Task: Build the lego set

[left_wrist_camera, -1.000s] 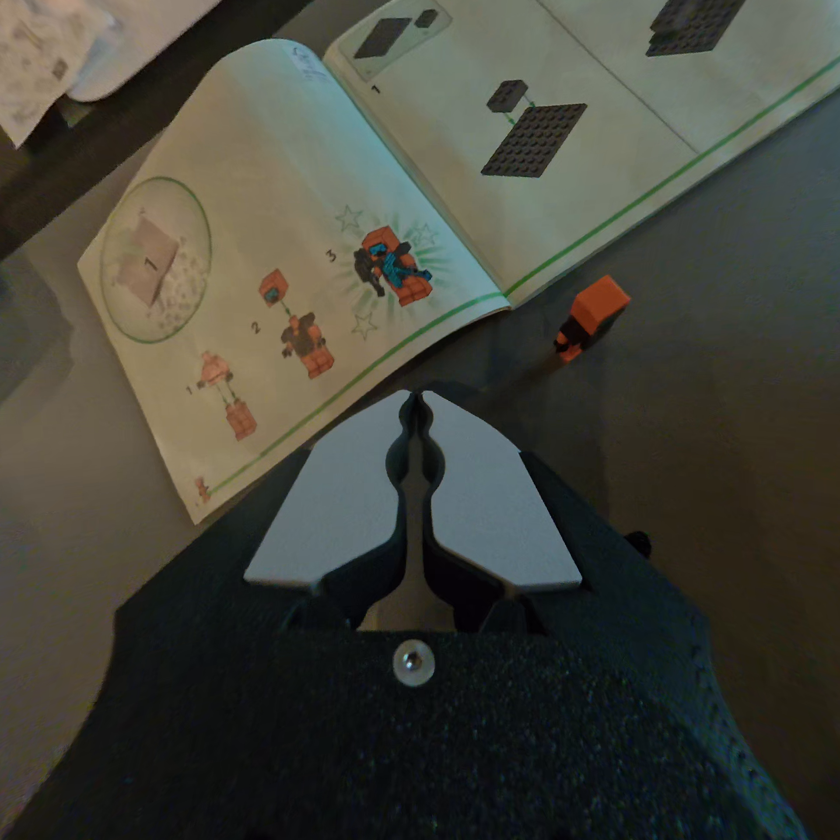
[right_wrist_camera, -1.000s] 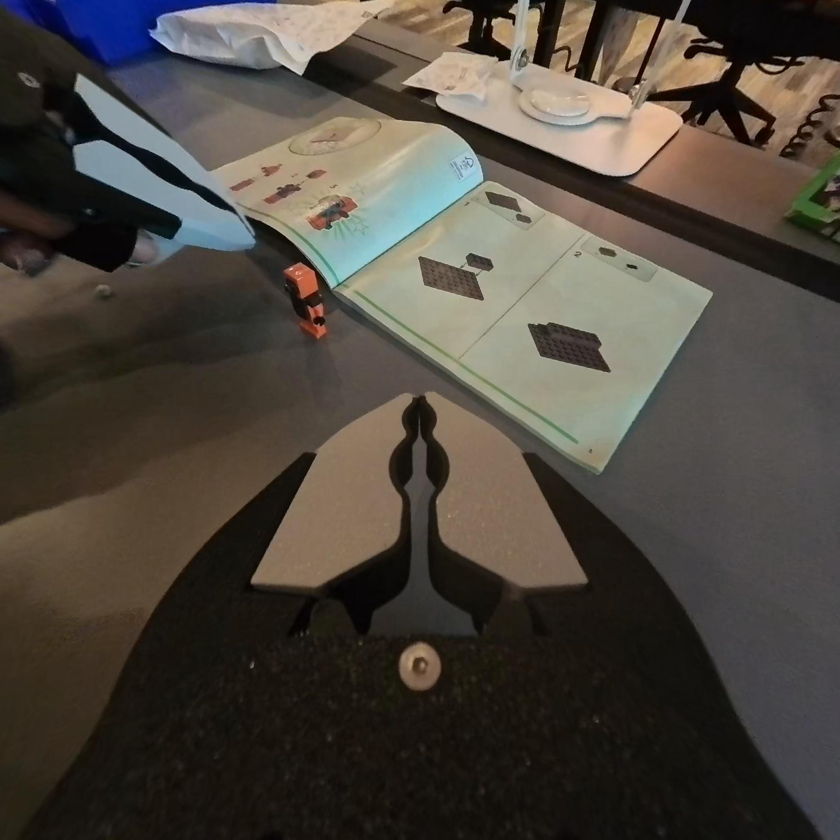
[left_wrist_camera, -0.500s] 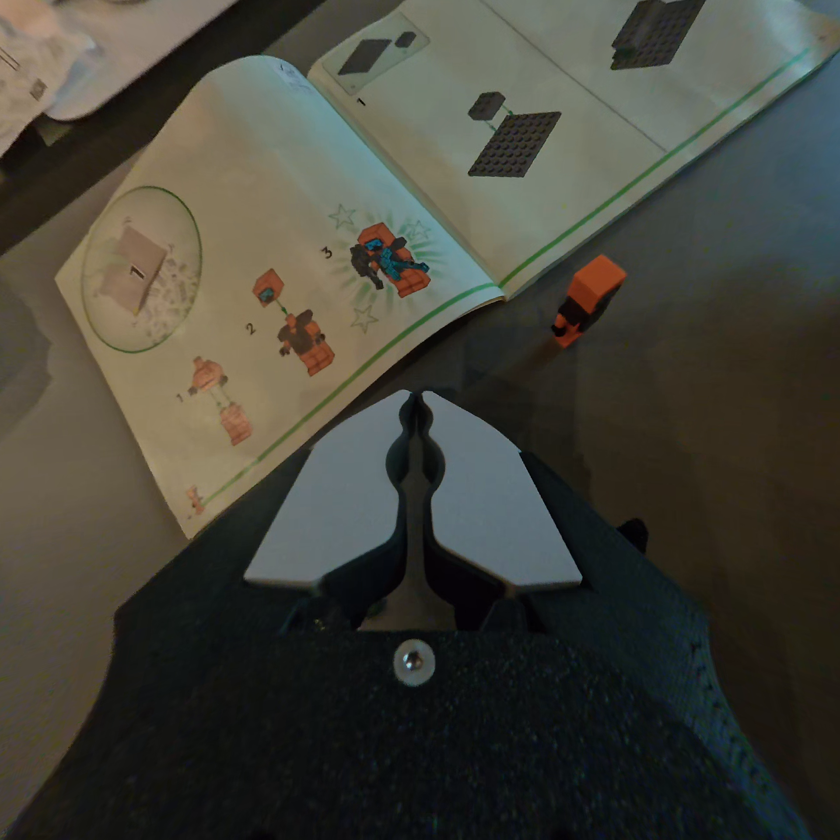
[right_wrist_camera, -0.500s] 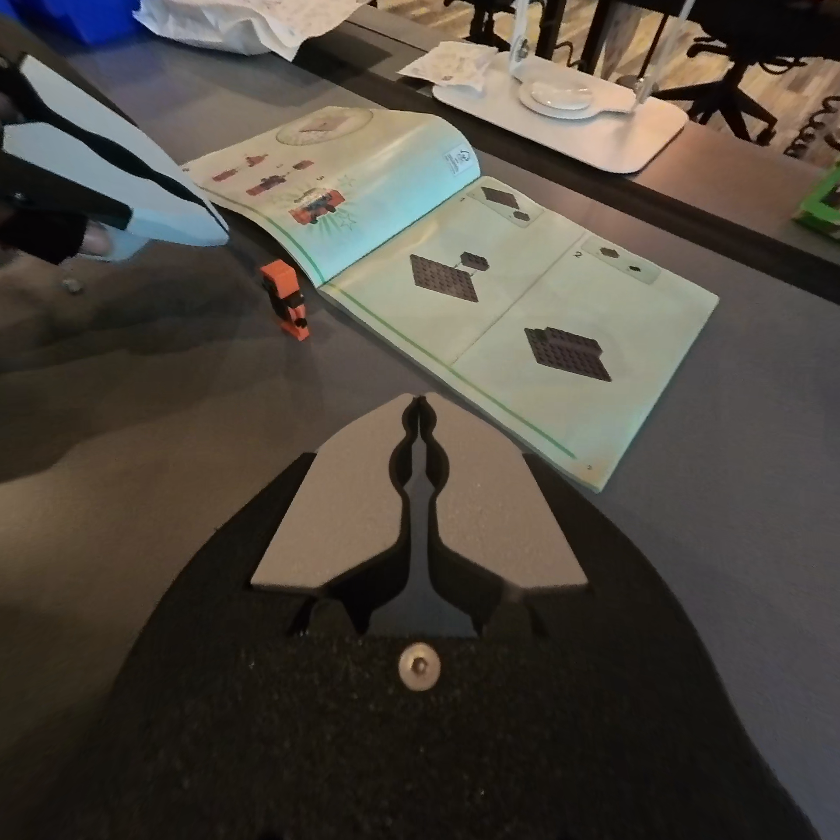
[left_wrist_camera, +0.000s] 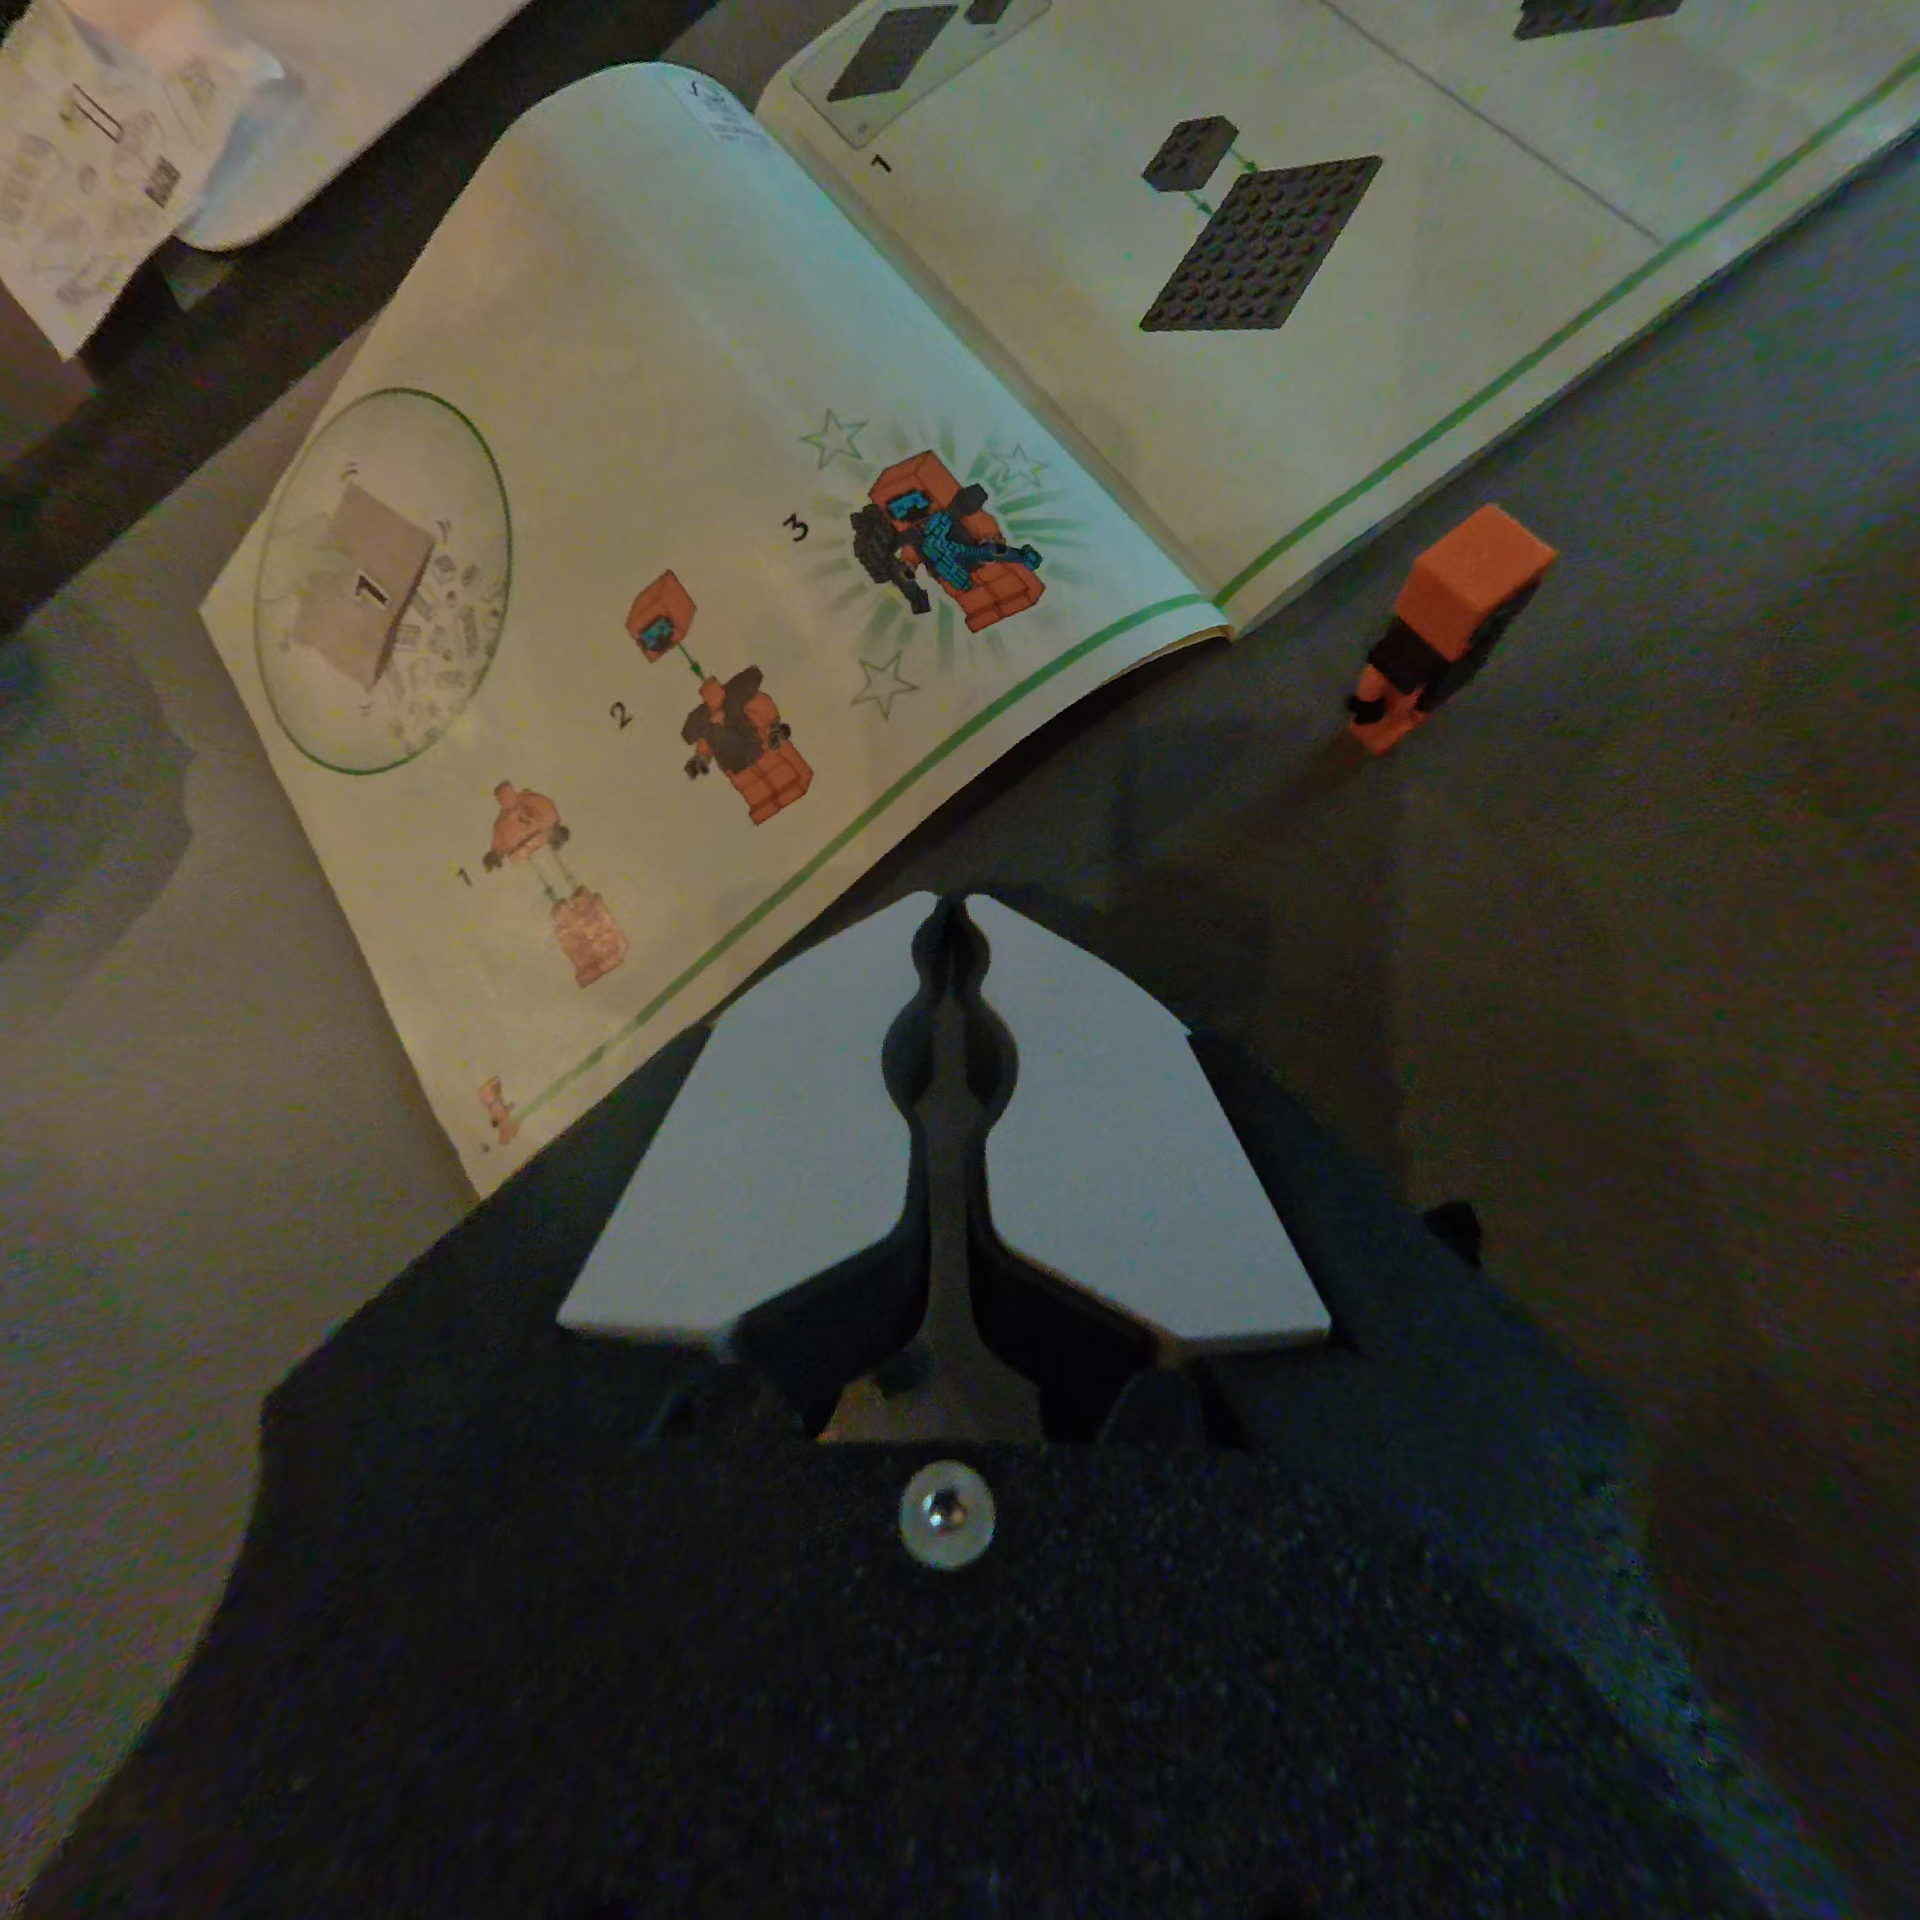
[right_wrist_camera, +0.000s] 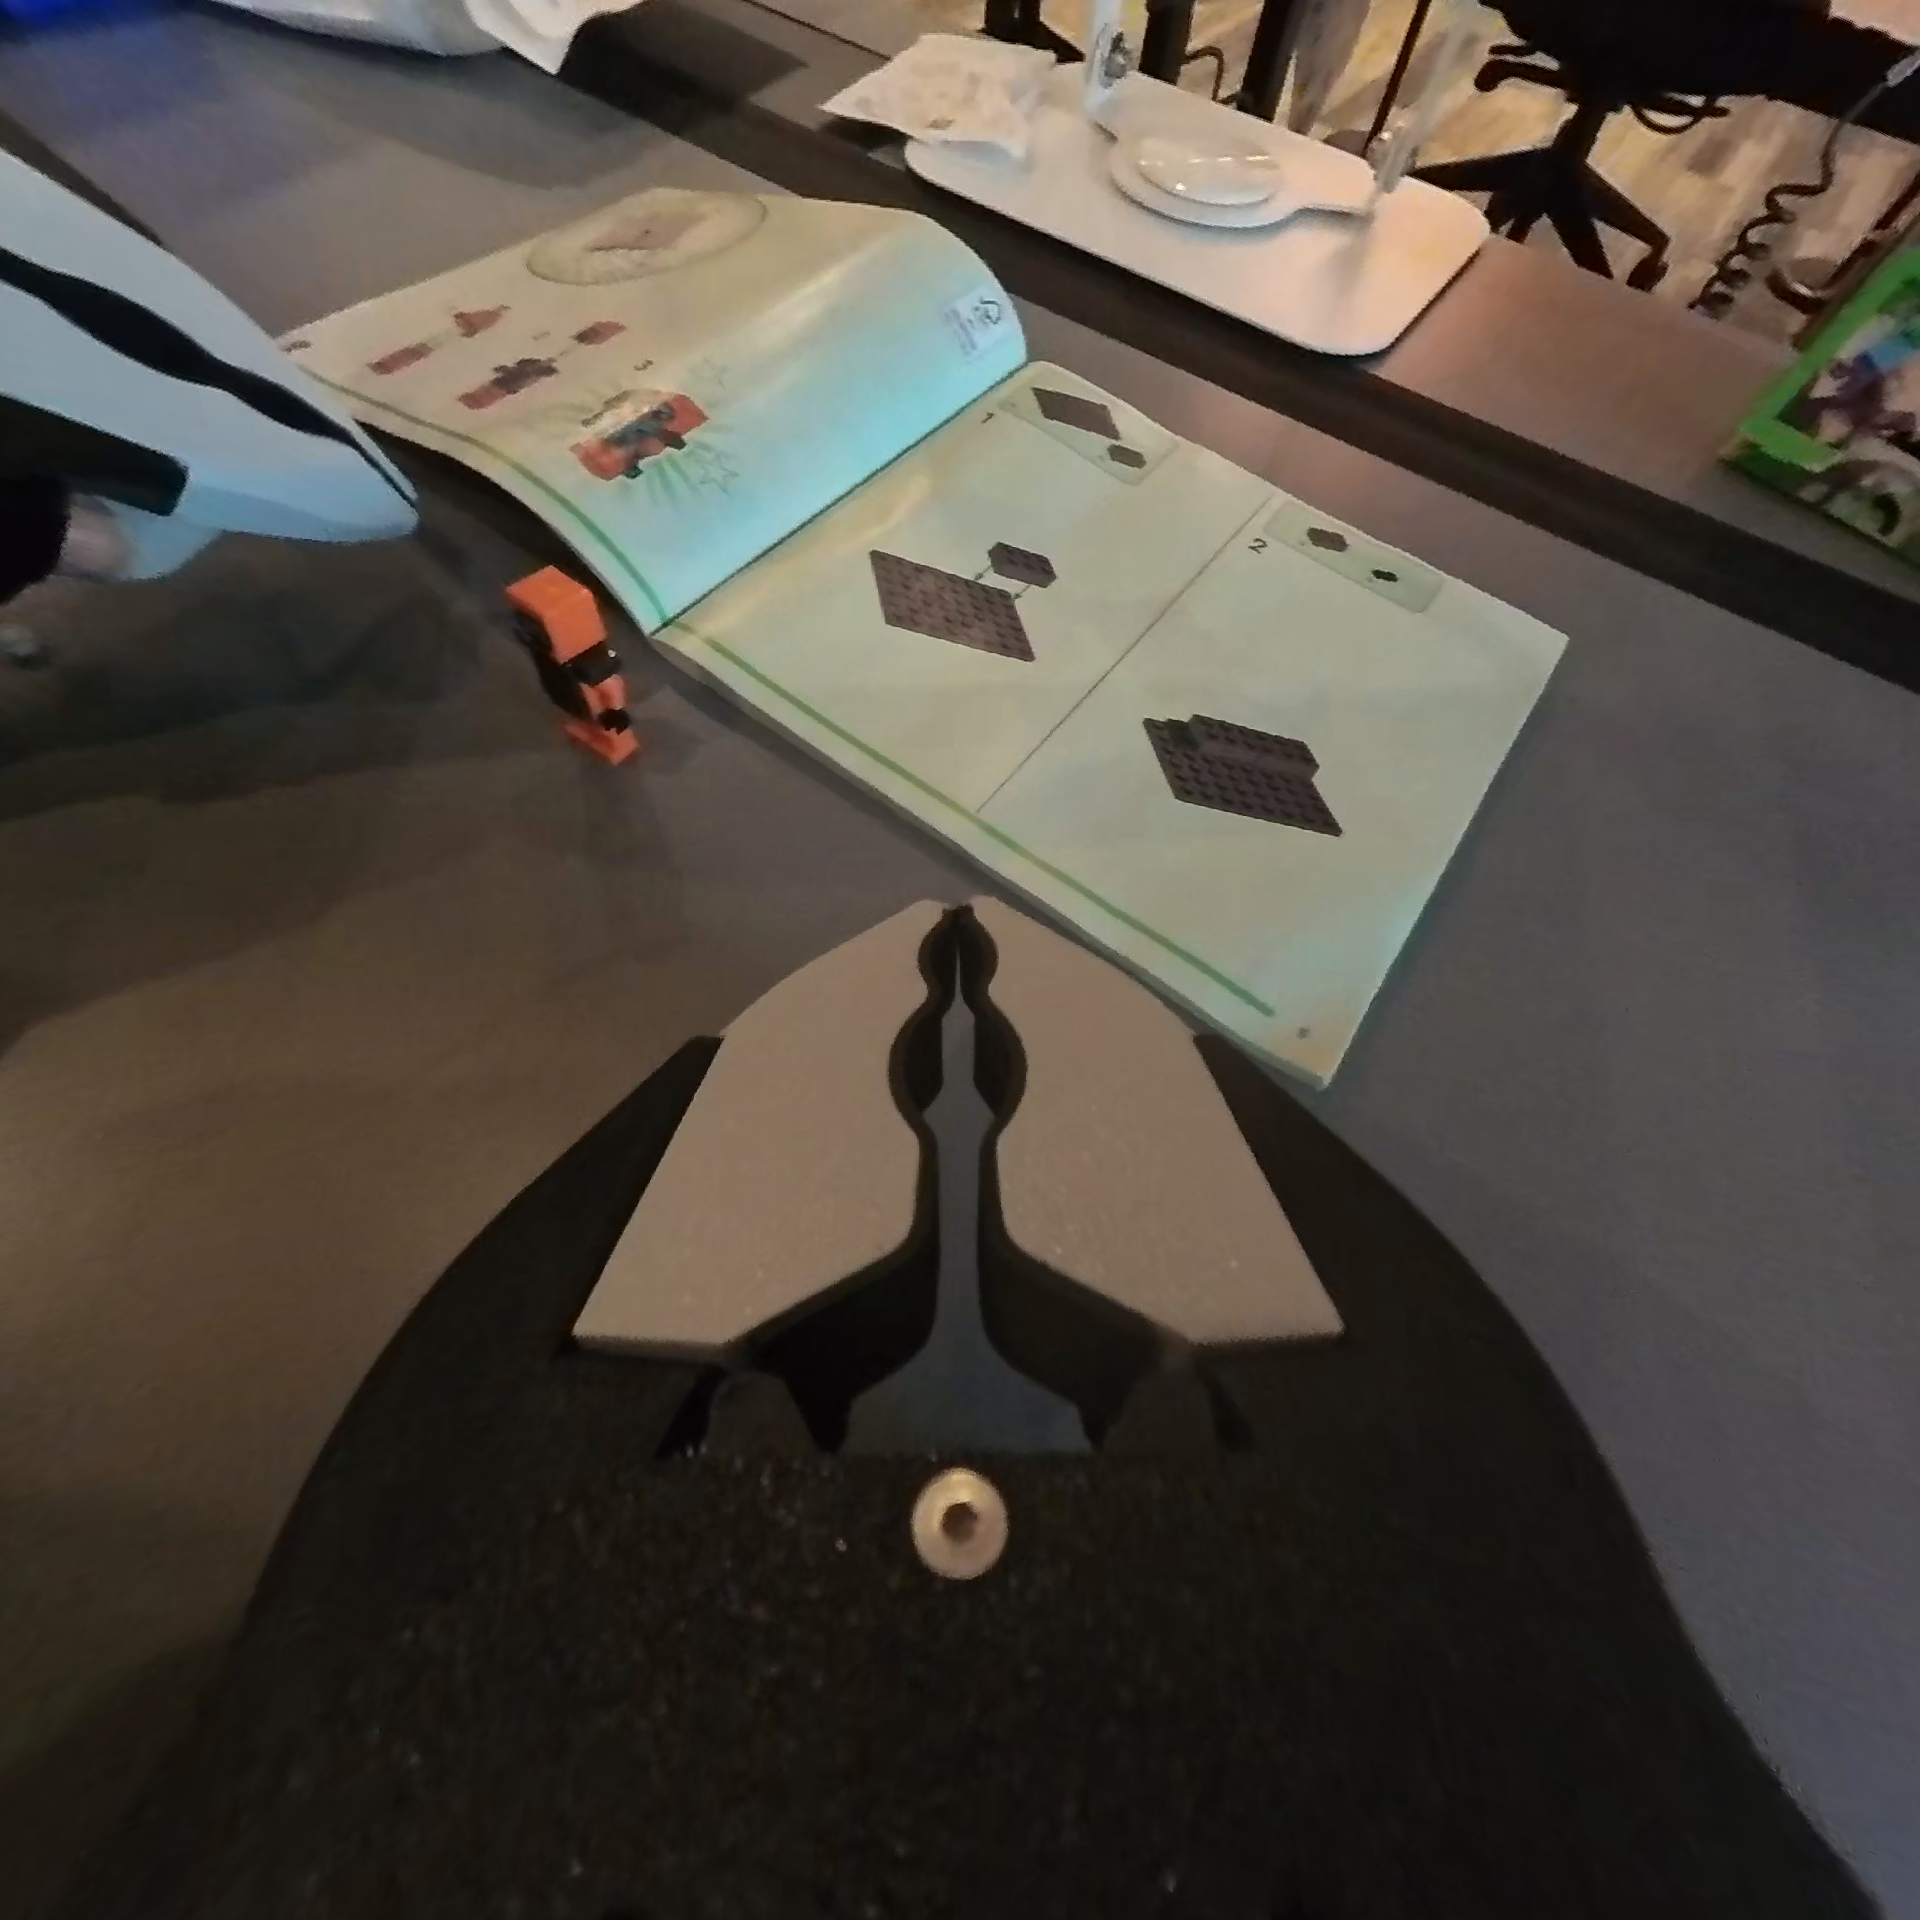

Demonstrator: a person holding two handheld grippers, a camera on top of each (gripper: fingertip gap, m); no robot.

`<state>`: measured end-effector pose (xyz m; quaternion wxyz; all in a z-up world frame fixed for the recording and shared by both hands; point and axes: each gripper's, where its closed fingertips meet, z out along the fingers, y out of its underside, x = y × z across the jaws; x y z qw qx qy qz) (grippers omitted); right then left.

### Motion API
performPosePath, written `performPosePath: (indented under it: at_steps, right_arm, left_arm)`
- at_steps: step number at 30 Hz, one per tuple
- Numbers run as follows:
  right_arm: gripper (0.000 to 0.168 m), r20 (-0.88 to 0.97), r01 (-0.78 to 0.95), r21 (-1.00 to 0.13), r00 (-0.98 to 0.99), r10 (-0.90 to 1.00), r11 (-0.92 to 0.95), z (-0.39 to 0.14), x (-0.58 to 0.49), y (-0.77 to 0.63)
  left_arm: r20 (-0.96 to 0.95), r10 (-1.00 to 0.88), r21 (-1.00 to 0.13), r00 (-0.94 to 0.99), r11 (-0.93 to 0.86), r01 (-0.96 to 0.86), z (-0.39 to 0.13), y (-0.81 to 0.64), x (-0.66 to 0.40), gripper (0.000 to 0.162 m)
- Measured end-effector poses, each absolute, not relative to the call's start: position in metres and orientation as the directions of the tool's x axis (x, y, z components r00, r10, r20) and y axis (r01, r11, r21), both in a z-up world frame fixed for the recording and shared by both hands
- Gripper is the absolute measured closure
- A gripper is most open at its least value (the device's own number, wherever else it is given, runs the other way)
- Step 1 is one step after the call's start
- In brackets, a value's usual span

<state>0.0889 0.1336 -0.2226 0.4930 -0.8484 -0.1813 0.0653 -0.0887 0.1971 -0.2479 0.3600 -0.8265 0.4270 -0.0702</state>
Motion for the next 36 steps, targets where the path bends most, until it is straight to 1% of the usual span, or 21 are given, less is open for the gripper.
performPosePath:
  at_steps: [9, 14, 22, 36]
  right_arm:
    - [0.168, 0.076, 0.274, -0.865, 0.899, 0.431, -0.42, -0.22, 0.081, 0.128]
    - [0.168, 0.076, 0.271, -0.86, 0.906, 0.416, -0.432, -0.221, 0.084, 0.128]
    - [0.168, 0.07, 0.258, -0.856, 0.916, 0.395, -0.448, -0.223, 0.087, 0.129]
    - [0.168, 0.113, 0.326, -0.825, 0.895, 0.431, -0.462, -0.226, 0.07, 0.126]
  left_arm:
    - [-0.176, -0.774, -0.653, 0.608, -0.37, -0.661, -0.249, 0.192, -0.085, 0.161]
    - [-0.18, -0.769, -0.629, 0.613, -0.389, -0.673, -0.254, 0.191, -0.086, 0.161]
    - [-0.167, -0.765, -0.638, 0.623, -0.398, -0.66, -0.252, 0.191, -0.085, 0.162]
    - [-0.179, -0.755, -0.629, 0.63, -0.404, -0.664, -0.25, 0.191, -0.09, 0.162]
